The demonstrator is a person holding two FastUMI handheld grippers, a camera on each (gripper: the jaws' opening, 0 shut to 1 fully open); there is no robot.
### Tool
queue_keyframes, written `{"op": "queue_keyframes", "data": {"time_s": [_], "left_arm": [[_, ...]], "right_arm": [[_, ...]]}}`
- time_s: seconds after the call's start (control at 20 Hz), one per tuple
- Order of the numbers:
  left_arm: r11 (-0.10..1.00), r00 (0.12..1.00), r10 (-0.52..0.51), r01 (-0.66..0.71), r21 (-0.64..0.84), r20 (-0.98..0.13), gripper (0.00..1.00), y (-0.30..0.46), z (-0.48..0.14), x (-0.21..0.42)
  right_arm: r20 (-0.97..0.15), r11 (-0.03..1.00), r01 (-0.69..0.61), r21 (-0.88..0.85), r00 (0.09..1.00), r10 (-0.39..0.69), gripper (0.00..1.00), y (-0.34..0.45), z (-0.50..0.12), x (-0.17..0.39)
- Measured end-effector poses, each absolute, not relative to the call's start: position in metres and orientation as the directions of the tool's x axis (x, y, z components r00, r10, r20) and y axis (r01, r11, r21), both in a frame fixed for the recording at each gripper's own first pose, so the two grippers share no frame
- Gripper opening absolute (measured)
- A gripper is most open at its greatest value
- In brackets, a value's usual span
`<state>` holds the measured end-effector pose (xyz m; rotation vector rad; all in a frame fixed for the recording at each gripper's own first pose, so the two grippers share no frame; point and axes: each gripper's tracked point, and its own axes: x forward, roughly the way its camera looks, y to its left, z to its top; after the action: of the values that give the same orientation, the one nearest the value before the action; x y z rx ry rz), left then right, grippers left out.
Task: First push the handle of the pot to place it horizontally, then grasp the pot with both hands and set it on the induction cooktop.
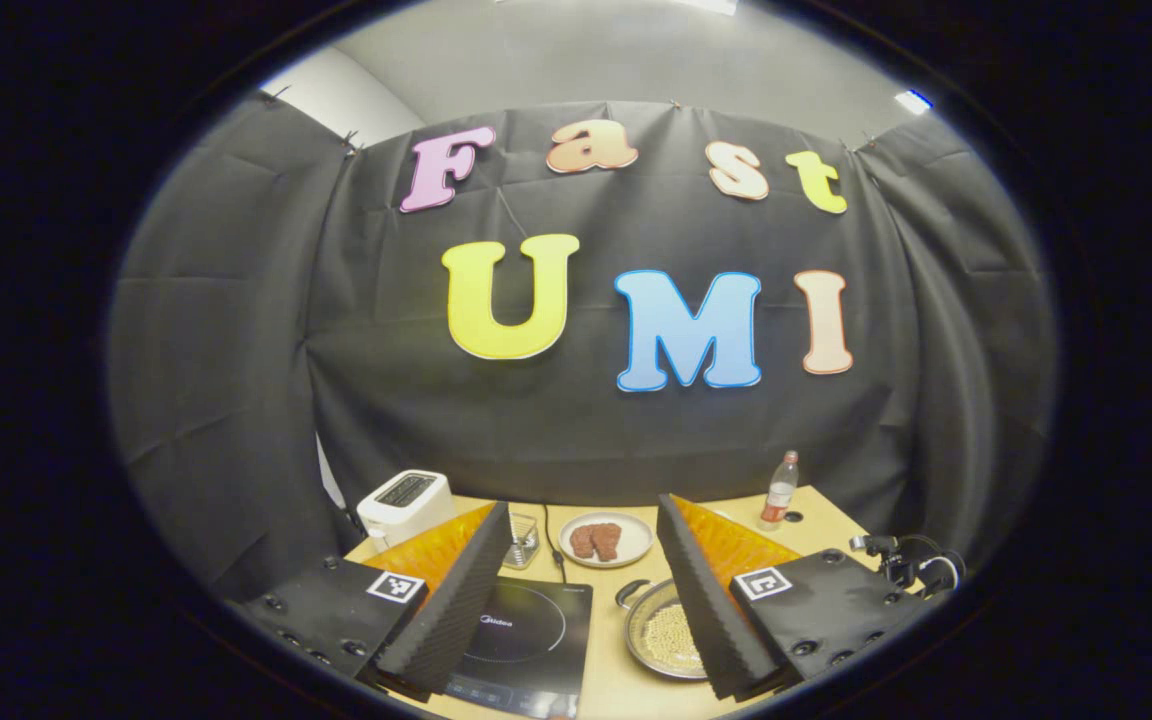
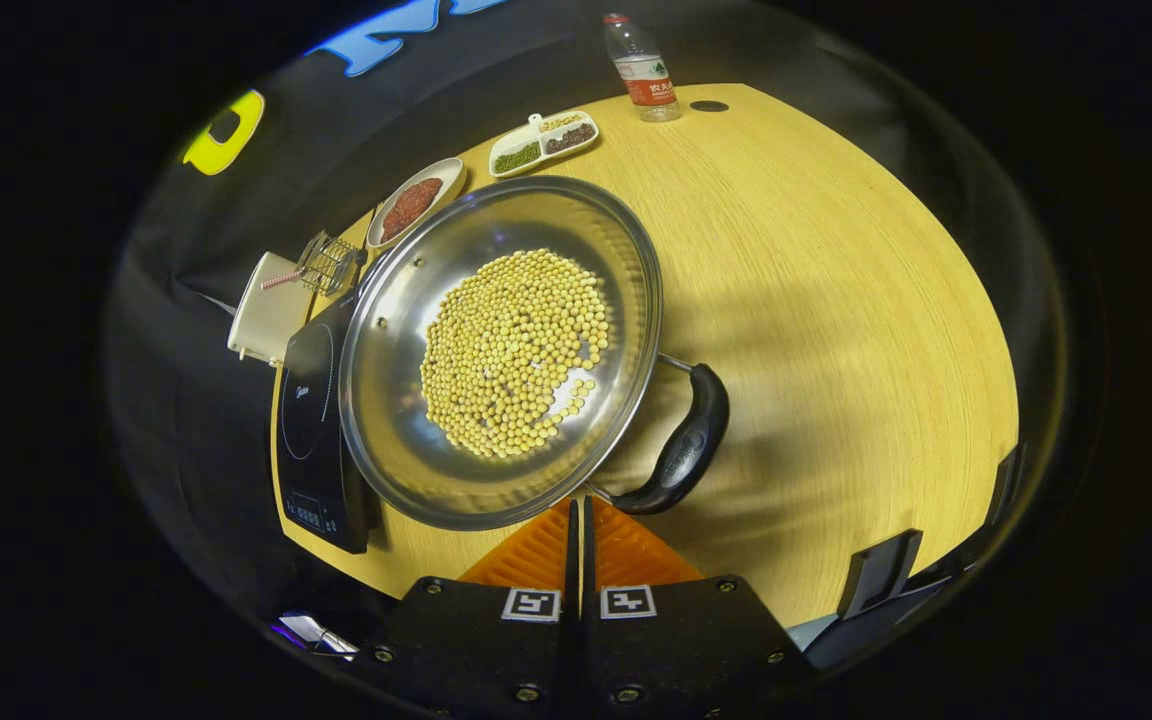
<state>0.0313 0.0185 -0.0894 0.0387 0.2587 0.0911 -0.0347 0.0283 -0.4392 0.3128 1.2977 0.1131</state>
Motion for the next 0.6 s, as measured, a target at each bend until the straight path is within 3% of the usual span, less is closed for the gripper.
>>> {"op": "queue_keyframes", "data": {"time_s": [0.6], "left_arm": [[0.992,0.957,0.116,-0.095,0.088,-0.265,0.98,-0.006,-0.090,0.036]], "right_arm": [[-0.932,0.966,0.048,0.254,0.278,0.231,0.00,-0.004,-0.441,-0.003]]}}
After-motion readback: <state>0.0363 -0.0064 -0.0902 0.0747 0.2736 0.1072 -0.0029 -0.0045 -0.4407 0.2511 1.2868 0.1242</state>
